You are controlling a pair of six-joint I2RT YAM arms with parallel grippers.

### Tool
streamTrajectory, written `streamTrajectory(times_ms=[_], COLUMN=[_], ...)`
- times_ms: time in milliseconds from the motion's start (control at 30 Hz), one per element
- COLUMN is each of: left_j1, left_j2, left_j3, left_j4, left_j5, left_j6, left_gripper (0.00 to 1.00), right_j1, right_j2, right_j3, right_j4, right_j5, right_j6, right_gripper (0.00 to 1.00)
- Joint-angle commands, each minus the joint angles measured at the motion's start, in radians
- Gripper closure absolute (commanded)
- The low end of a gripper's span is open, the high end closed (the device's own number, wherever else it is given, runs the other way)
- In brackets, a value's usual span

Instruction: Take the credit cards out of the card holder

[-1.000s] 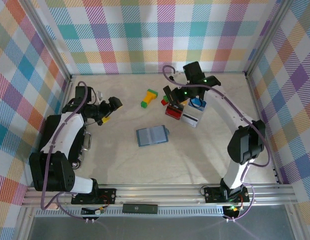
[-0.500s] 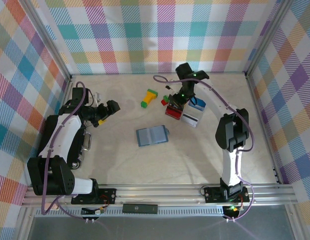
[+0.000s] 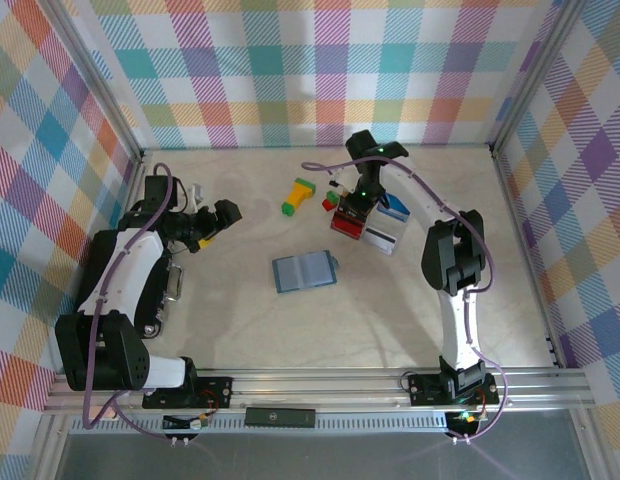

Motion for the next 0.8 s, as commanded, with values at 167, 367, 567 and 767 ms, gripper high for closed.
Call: streamTrajectory(times_ms=[167,367,567,767], left_j1=[0.012,0.012,0.013,0.012], left_j2=[0.030,0.034,0.051,0.053], left_j3=[-0.024,-0.031,-0.030,-0.028], left_j4=[0.052,0.057,0.052,0.047], left_j5=[0.083,0.085,0.093,0.089], left_j6=[-0.035,-0.037,-0.038,-0.034], left_gripper=[0.00,0.00,0.00,0.00], right_j1=[-0.001,-0.001,-0.001,-0.001], right_j2=[0.046,0.075,0.087,0.075], right_j3=[0.063,0.085,0.097,0.125], right_j4=[-0.030,-0.023,-0.014,-0.022], right_j5=[0.027,0.062,0.063,0.055], right_j6=[-0.064,-0.079,-0.079,-0.044], right_gripper=[1.00,0.95,0.85,0.81])
